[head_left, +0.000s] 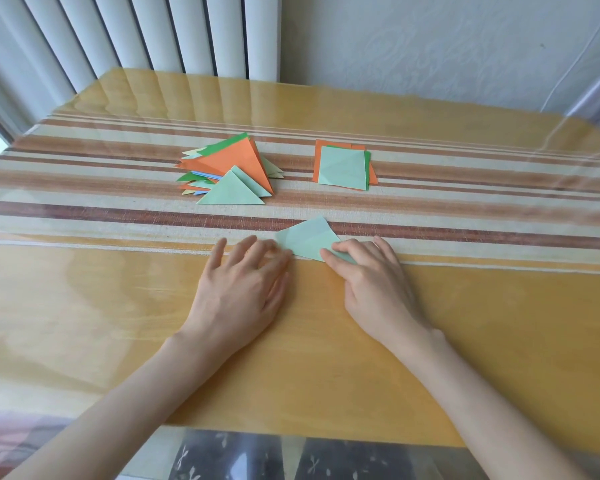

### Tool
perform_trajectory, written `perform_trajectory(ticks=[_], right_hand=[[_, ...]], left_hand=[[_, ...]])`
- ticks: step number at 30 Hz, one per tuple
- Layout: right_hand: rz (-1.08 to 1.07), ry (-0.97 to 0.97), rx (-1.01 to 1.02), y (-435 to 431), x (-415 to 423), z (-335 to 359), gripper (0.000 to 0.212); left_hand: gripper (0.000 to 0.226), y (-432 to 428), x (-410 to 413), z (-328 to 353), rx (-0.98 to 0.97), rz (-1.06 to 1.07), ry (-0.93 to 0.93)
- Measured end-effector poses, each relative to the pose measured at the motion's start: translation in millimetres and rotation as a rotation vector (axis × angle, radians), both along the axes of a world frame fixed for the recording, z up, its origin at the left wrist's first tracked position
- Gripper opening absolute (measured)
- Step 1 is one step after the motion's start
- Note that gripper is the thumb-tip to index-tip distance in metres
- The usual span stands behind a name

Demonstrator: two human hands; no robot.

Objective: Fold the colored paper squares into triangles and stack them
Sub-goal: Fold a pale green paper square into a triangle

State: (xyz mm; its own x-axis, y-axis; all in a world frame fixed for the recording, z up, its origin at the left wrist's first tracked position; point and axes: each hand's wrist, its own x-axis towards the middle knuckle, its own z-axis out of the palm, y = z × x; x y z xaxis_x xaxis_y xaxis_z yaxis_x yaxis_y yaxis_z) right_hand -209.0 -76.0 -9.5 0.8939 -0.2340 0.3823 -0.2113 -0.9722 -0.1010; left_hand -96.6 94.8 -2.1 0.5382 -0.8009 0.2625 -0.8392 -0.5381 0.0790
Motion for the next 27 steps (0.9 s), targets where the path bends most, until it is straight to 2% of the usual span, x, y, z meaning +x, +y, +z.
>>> perform_trajectory(ticks=[5, 9, 11, 17, 21, 25, 27], right_hand=[[0.023, -0.019, 0.016, 0.3, 0.9, -0.6, 0.053], [0.025, -0.045, 0.053, 2.3, 2.3, 1.3, 0.054], [0.022, -0.048, 0.058, 3.4, 1.8, 1.0, 0.054], [0.06, -0.073, 0.116, 9.3, -2.7, 1.1, 0.039], [0.024, -0.148, 0.405, -17.3, 14.3, 17.2, 0.028], [0.03, 0.092, 0.616, -37.4, 38.4, 38.5, 0.048], [0.053, 0.167, 0.657, -32.0, 46.7, 41.7, 0.048]], left_hand=[[0.045, 3.2, 2.2, 1.6, -0.046, 0.127, 0.023], [0.047, -12.8, 6.0, 1.4, -0.195, 0.294, 0.276], [0.046, -24.5, 7.3, 0.2, -0.214, 0.336, 0.332], [0.026, -43.3, 6.7, 3.0, -0.299, 0.242, 0.41], [0.021, -44.6, 13.4, 3.1, -0.369, 0.149, 0.476], [0.021, -42.3, 14.8, 2.8, -0.384, 0.047, 0.479], [0.023, -42.8, 17.0, 5.0, -0.393, -0.009, 0.507]])
